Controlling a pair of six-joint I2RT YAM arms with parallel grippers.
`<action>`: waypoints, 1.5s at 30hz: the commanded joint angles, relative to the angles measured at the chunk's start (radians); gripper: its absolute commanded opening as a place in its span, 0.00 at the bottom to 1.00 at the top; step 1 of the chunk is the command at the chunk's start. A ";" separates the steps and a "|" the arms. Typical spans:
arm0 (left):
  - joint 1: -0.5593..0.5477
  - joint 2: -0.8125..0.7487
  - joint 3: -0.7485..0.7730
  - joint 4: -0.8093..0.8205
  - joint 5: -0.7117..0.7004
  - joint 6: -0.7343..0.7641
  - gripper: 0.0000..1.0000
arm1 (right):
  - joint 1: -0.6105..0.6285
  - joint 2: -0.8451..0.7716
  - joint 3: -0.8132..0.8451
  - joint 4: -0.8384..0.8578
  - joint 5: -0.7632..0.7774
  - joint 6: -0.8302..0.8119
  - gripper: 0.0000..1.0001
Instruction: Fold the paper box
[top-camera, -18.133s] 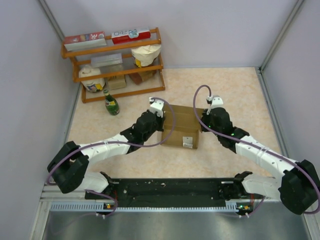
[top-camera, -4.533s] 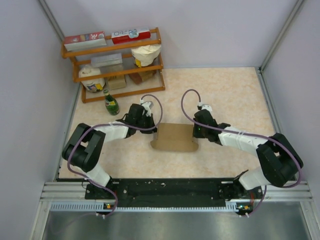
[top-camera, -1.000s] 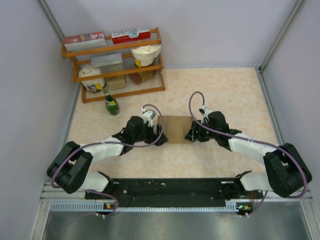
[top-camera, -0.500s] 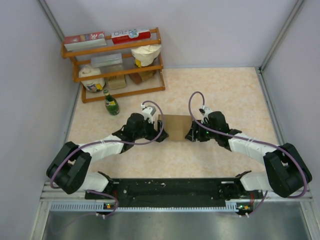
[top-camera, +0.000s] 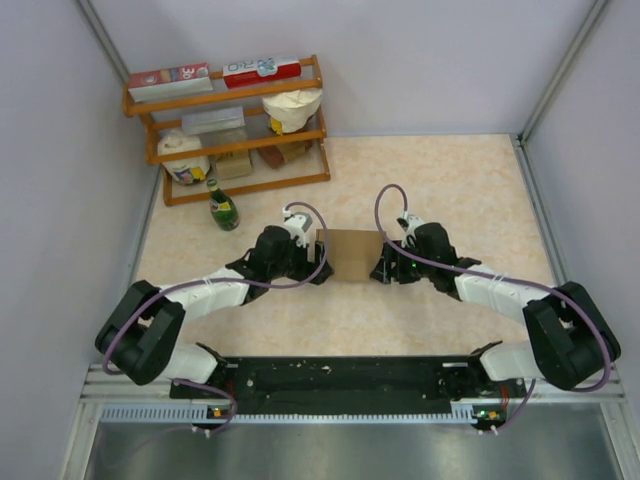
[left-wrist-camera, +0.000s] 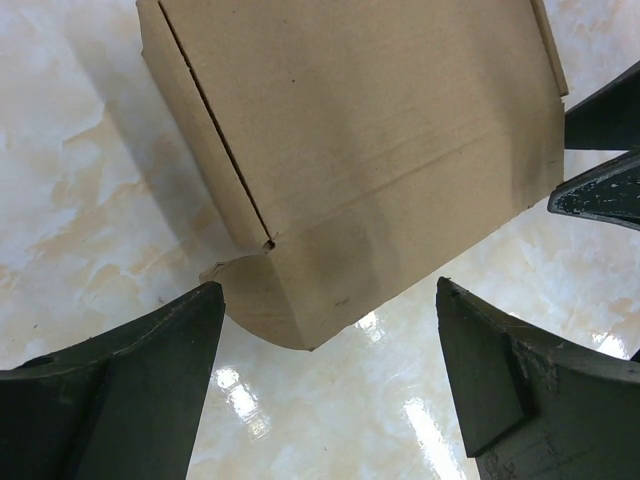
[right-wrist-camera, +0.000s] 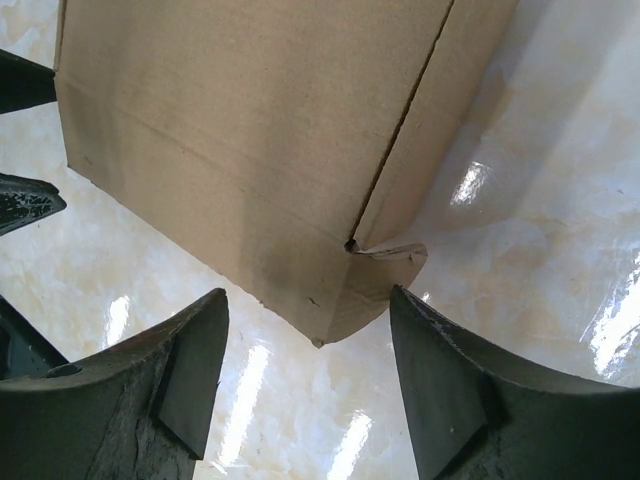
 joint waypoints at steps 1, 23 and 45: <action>-0.004 0.023 0.029 0.021 -0.012 0.016 0.91 | 0.001 0.016 0.041 0.024 0.005 -0.019 0.65; -0.004 0.071 0.040 0.084 0.063 -0.013 0.88 | 0.001 0.038 0.050 0.056 -0.041 -0.013 0.62; -0.004 0.072 0.034 0.101 0.097 -0.025 0.70 | 0.001 0.044 0.070 0.070 -0.070 0.013 0.56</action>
